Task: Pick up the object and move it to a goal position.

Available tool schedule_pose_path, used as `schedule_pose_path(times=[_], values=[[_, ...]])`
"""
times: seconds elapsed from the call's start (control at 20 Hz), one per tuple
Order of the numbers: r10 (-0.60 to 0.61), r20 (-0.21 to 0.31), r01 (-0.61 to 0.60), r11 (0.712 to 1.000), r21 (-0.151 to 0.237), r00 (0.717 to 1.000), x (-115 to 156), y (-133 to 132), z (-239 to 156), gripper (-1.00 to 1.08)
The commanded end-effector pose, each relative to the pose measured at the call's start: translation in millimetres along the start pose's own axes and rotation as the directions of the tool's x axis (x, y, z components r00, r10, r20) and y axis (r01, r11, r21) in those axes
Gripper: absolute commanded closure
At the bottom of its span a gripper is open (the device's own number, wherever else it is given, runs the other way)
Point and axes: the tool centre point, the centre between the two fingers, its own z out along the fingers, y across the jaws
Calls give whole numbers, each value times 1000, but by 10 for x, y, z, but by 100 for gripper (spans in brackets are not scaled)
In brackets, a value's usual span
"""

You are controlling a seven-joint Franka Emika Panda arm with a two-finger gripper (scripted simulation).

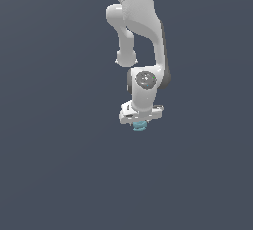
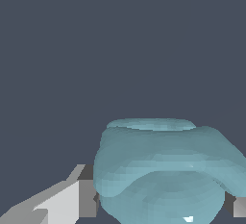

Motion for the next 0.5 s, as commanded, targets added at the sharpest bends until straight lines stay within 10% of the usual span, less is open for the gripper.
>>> schedule_pose_path(times=[0.0, 0.45], values=[[0, 1, 0, 1000, 0, 1000, -2, 0, 9, 108], [0, 0, 0, 1000, 0, 1000, 53, 20, -133, 108]])
